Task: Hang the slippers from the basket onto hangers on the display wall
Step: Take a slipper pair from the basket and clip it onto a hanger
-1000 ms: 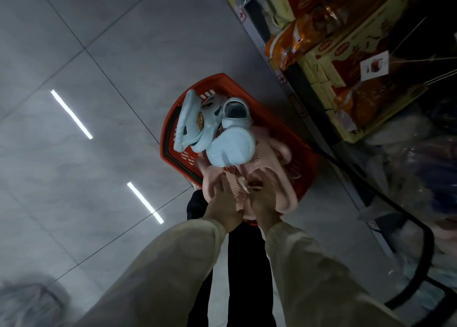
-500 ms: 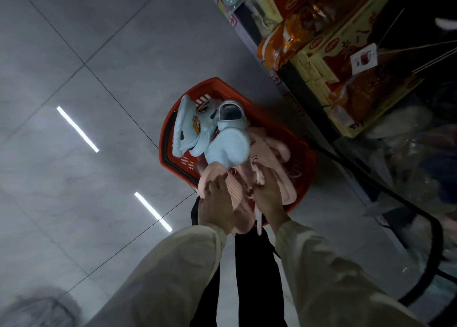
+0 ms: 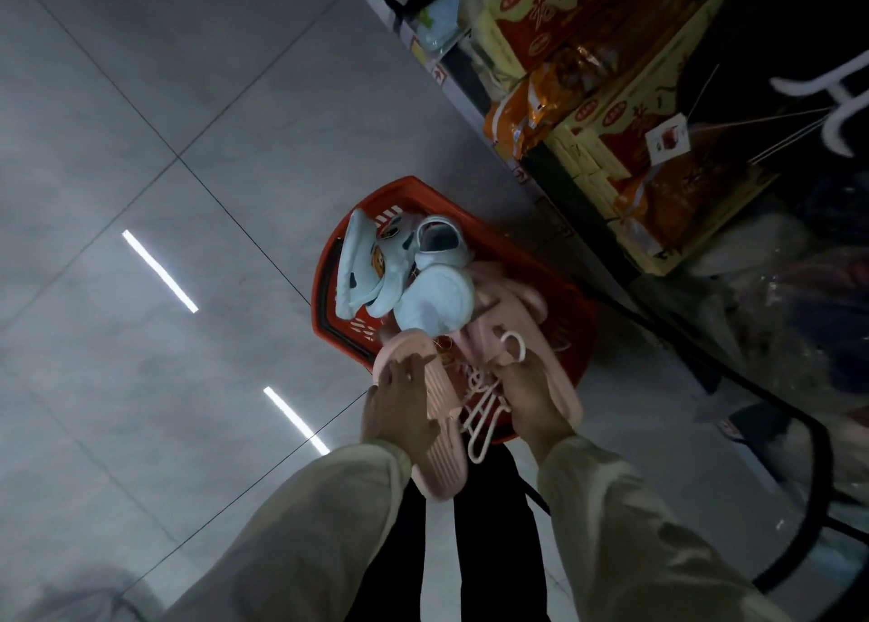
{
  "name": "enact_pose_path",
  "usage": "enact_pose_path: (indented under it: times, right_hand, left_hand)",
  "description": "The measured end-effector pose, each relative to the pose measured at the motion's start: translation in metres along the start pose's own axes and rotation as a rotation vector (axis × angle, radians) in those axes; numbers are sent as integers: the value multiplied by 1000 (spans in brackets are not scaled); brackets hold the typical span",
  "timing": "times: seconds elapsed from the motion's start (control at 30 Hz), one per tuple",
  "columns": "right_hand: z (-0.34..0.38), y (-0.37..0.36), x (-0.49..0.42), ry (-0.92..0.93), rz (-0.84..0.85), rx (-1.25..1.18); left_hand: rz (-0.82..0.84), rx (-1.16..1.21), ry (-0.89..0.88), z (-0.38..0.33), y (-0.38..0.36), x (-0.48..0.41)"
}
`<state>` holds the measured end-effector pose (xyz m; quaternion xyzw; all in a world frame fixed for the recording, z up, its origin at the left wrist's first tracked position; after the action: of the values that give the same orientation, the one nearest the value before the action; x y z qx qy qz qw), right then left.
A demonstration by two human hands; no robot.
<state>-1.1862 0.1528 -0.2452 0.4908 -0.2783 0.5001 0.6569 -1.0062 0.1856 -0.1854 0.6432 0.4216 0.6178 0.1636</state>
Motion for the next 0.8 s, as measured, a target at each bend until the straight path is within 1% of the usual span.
enact_pose_path:
  times: [0.1, 0.17, 0.23, 0.4, 0.5, 0.63, 0.7, 0.8]
  right_hand:
    - [3, 16, 23, 5, 1, -17]
    - [13, 24, 43, 21, 47, -57]
    - [22, 34, 64, 32, 85, -102]
    - [51, 64, 115, 102, 117, -150]
    - [77, 82, 155, 99, 157, -202]
    - [113, 101, 210, 65, 251, -231]
    - [131, 106, 238, 50, 320, -240]
    - [164, 117, 272, 109, 373, -261]
  left_hand:
    - [17, -55, -34, -2, 11, 6]
    - [12, -139, -82, -7, 22, 13]
    - [6, -164, -106, -13, 36, 22]
    - [-54, -152, -71, -25, 87, 49]
    - [-78, -84, -61, -34, 125, 69]
    - [-73, 129, -77, -53, 178, 96]
    - [-108, 165, -100, -67, 210, 110]
    - [-187, 165, -154, -90, 259, 128]
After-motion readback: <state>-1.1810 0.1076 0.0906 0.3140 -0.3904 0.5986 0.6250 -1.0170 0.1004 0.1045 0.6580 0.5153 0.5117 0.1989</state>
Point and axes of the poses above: each hand's wrist, its own x-axis away from the middle knuckle, its own y-axis out of the back of the hand, z = x × y, the point moved 9 cm from there along -x, towards the middle knuckle, and after that the axes turned 11 degrees about -z, right-handed, at the moved point
